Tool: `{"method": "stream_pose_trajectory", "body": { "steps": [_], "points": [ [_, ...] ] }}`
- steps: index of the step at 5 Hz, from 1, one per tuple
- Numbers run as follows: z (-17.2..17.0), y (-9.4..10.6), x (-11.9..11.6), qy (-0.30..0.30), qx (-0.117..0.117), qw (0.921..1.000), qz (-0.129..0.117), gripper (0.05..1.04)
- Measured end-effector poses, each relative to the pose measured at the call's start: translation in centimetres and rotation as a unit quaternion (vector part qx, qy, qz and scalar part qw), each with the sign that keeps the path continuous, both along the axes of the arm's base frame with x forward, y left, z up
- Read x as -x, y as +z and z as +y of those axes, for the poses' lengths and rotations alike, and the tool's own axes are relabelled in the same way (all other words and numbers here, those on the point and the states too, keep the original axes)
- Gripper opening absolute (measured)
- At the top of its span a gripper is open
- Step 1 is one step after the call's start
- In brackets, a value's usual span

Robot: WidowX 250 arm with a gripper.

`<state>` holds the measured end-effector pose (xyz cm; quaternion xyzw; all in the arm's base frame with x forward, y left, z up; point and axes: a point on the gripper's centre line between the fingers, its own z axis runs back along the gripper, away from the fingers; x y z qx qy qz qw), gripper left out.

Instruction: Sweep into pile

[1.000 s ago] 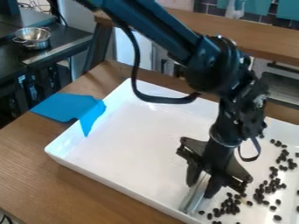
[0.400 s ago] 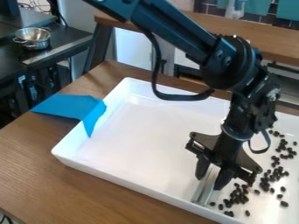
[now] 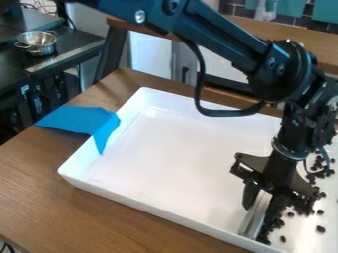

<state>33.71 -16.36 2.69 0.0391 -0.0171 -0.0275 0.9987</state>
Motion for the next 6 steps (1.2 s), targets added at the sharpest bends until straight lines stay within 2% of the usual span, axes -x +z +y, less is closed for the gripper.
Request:
{"method": "stream_pose_trajectory", "body": {
  "steps": [2,3,4,5,6],
  "points": [
    [-1.9,0.6,-0.9,0.012,0.014,0.9997,0.015,0.369],
    [-2.4,1.6,-1.3,0.006,0.021,0.9997,0.014,0.369],
    [0.1,1.6,-1.6,0.019,0.018,0.9996,0.014,0.369],
    [4.7,4.5,-2.5,0.037,0.023,0.9988,-0.024,0.369],
    [9.9,4.9,-2.2,0.063,0.018,0.9972,-0.036,0.369]
  ]
}}
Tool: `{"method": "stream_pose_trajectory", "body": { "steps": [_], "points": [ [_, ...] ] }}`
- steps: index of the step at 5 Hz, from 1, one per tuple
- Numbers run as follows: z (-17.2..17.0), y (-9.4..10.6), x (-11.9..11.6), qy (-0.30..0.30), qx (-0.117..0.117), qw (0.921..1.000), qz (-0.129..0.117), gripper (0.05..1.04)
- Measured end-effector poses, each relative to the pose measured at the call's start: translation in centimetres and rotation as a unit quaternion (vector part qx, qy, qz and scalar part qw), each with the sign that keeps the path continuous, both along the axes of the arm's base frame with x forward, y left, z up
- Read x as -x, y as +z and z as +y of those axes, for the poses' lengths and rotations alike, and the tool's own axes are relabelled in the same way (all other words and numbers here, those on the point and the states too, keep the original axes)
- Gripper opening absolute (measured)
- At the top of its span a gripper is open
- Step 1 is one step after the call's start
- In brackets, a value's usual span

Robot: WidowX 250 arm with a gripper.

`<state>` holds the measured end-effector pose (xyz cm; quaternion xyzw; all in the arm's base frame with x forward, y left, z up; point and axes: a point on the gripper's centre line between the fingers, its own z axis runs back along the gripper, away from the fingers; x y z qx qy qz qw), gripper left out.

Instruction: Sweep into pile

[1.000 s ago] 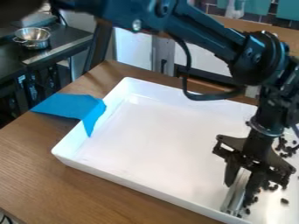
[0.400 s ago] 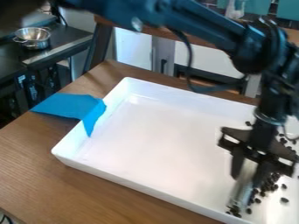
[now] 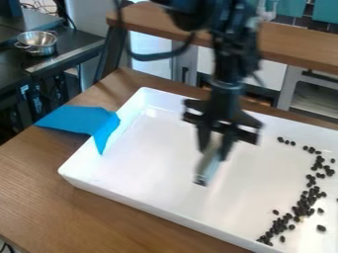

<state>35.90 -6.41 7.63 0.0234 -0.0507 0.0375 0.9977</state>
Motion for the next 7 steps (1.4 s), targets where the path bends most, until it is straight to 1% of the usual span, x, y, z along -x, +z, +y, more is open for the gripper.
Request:
{"method": "stream_pose_trajectory", "body": {
  "steps": [1,2,3,4,5,6,7],
  "points": [
    [2.0,-1.8,1.6,0.005,-0.024,0.9996,-0.013,0.369],
    [5.2,-2.3,1.1,0.016,-0.036,0.9988,-0.029,0.369],
    [7.7,-3.0,0.7,0.026,-0.052,0.9976,-0.038,0.369],
    [8.5,-2.9,0.6,0.028,-0.049,0.9978,-0.033,0.369],
    [10.8,-2.9,0.4,0.044,-0.047,0.9976,-0.023,0.369],
    [11.4,-3.4,0.1,0.04,-0.056,0.9974,-0.021,0.369],
    [12.6,-3.9,-0.1,0.041,-0.053,0.9977,-0.014,0.434]
  ]
}}
